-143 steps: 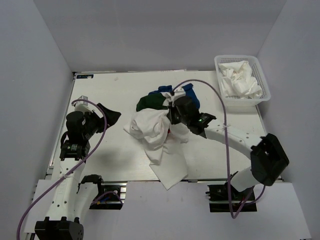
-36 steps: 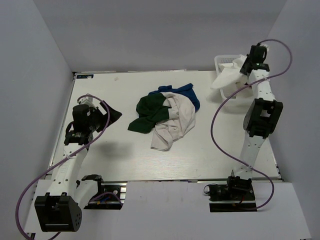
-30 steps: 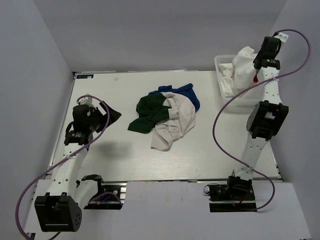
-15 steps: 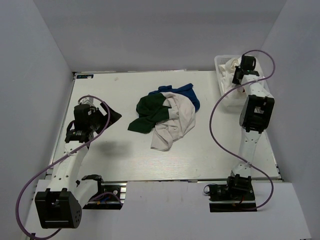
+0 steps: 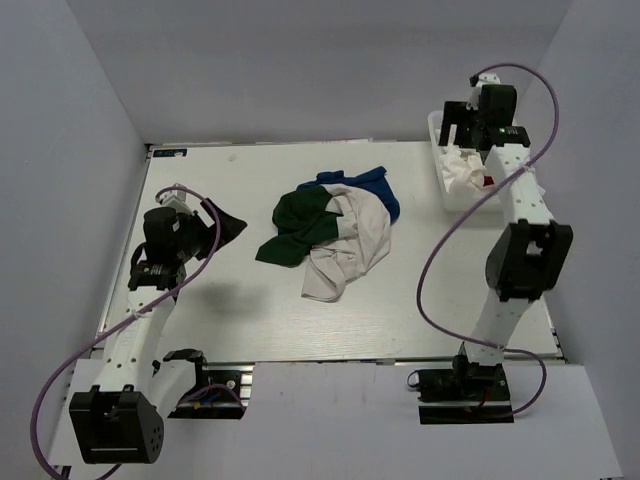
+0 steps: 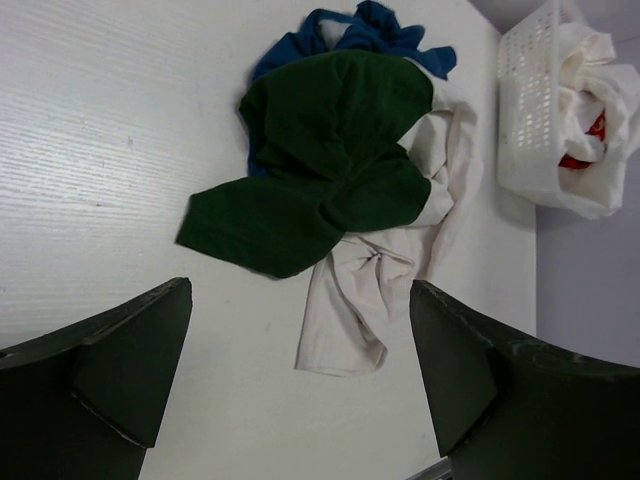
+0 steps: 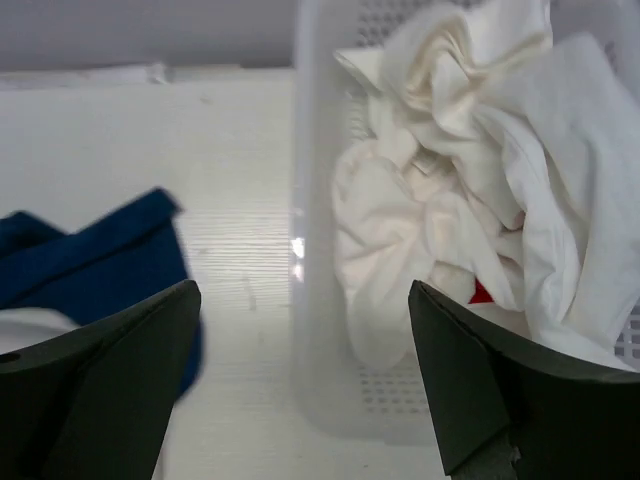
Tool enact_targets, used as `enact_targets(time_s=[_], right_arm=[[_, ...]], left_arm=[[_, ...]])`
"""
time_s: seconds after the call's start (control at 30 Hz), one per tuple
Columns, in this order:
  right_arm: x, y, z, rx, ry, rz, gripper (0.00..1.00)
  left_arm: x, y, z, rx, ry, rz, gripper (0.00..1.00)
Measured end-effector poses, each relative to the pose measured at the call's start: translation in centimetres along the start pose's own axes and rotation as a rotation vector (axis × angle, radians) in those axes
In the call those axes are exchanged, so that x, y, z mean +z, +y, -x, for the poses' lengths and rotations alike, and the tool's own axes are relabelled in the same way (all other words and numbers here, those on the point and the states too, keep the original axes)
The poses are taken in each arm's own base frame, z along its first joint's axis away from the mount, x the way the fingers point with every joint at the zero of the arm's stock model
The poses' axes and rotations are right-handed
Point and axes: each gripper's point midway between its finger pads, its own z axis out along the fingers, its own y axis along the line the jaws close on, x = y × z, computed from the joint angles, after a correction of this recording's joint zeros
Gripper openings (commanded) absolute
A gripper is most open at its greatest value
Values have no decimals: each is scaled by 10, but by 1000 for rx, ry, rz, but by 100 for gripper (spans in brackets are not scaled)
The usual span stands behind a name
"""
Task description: Fold and stack the t-shirts
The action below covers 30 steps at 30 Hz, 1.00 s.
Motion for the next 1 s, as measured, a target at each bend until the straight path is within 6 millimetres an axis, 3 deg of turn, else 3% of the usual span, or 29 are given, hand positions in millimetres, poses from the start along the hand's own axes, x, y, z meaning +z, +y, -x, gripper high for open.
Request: enact_targets(time_s=[0.1,0.17,0.23,0.3,0.37,0.5,0.6,0.7,0.77,0.87,1.0], right_arm=[[-68,42,30,-40,-131,84,90],[-102,82,30,-76,-177,169,90],[-115,119,14,-101,-173,250,90],[-111,156,-22,-124,-107,319,90],[-99,184,-80,-149,16,367,90],[-91,213,-196,-215,268,400,90],[-94,229,-236,-271,342,406,90],[-83,239,-244,-290,328,378,86],[-69,237,-247,-287,319,318,76],[-51,228,-251,-277,311,235,3],[-51,225,-239,-245,275,194,0]], left_arm=[[-3,-1,-1,3,-25,-22,99],[-4,1,-6,0,-27,-24,99],[-4,3,-9,-4,-21,-20,99],[-4,3,-9,-7,-21,-21,99],[-4,4,-10,-10,-23,-22,99],[-3,5,-12,-11,-21,-25,99],[-1,8,-14,-21,-11,-15,99],[3,13,-18,-35,9,3,99],[5,17,-22,-45,26,18,99],[6,21,-26,-57,42,39,99],[6,26,-27,-63,40,67,99]])
